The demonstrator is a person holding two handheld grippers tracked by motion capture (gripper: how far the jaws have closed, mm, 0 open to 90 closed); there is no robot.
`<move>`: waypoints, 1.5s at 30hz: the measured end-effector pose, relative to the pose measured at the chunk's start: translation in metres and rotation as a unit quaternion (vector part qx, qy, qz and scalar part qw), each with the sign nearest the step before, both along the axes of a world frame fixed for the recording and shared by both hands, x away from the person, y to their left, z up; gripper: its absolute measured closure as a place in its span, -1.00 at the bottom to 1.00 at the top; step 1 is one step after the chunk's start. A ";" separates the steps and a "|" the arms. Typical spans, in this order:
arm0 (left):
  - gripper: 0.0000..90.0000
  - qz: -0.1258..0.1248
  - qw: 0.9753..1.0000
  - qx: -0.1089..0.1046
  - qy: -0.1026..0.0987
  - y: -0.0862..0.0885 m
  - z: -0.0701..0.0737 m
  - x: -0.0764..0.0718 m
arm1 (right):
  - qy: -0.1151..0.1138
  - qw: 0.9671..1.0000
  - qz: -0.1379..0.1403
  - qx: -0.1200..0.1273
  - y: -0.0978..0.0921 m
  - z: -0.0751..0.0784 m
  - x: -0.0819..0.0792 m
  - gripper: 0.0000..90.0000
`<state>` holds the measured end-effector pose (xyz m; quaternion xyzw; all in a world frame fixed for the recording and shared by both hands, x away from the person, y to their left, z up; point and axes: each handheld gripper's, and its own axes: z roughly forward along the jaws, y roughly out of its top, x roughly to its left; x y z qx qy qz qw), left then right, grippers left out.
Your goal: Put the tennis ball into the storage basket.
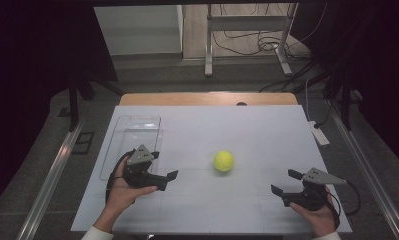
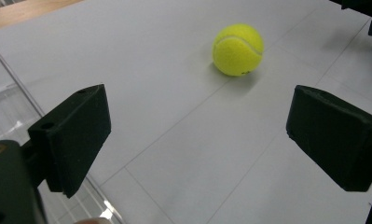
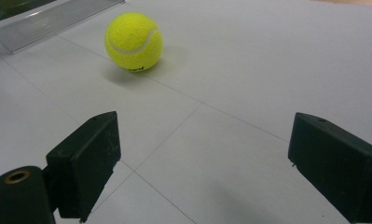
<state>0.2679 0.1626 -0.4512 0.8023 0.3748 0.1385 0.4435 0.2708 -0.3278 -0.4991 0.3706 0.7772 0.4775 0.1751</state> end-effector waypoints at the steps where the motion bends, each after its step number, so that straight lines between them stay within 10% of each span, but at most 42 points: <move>1: -0.83 -0.001 1.000 0.000 0.000 -0.001 0.001 0.001 | 0.000 1.000 0.000 0.000 0.000 0.000 0.000 -0.79; 45: -0.83 -0.056 0.998 0.033 -0.005 -0.057 0.016 0.035 | 0.003 1.000 -0.002 -0.003 -0.002 -0.002 0.001 -0.78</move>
